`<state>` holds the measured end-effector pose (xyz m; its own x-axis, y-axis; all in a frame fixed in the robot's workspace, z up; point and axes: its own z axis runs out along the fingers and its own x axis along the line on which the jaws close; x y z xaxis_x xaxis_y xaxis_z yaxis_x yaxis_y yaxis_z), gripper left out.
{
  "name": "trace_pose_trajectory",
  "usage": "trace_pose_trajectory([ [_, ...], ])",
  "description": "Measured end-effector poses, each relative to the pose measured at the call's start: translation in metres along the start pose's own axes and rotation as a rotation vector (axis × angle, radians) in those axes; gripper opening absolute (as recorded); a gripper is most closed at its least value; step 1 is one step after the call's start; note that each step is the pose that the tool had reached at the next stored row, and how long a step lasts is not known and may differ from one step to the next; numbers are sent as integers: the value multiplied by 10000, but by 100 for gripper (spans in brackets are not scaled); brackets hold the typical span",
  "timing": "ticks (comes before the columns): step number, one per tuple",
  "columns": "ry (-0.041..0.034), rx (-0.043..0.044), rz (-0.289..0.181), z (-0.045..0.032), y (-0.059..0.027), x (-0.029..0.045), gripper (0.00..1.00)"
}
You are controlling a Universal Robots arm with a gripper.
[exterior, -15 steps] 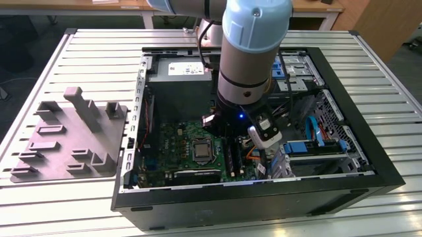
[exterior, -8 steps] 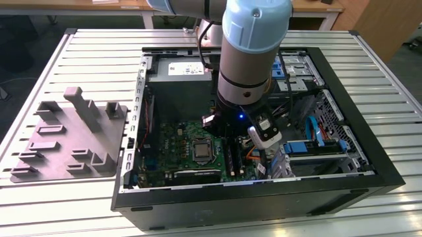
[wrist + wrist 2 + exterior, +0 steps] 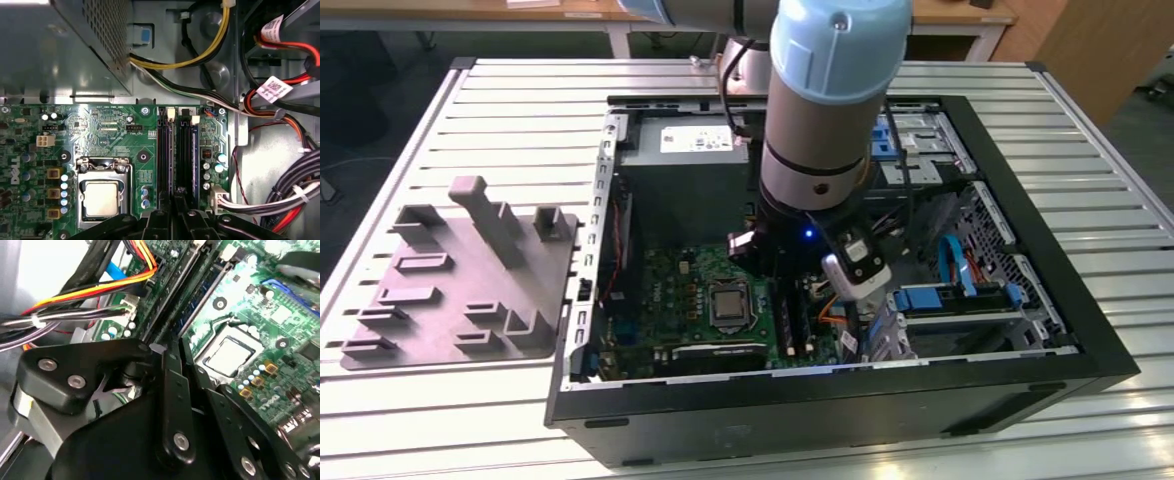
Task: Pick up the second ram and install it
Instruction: 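Insert the second ram into the second slot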
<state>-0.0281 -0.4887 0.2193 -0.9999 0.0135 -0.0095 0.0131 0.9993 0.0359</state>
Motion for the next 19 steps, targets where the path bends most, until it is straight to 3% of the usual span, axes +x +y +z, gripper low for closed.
trace_pose_trajectory([
  [9, -3, 0, -1, -367, 13, -4, 18],
  [19, -3, 0, -1, -384, 14, -4, 16],
])
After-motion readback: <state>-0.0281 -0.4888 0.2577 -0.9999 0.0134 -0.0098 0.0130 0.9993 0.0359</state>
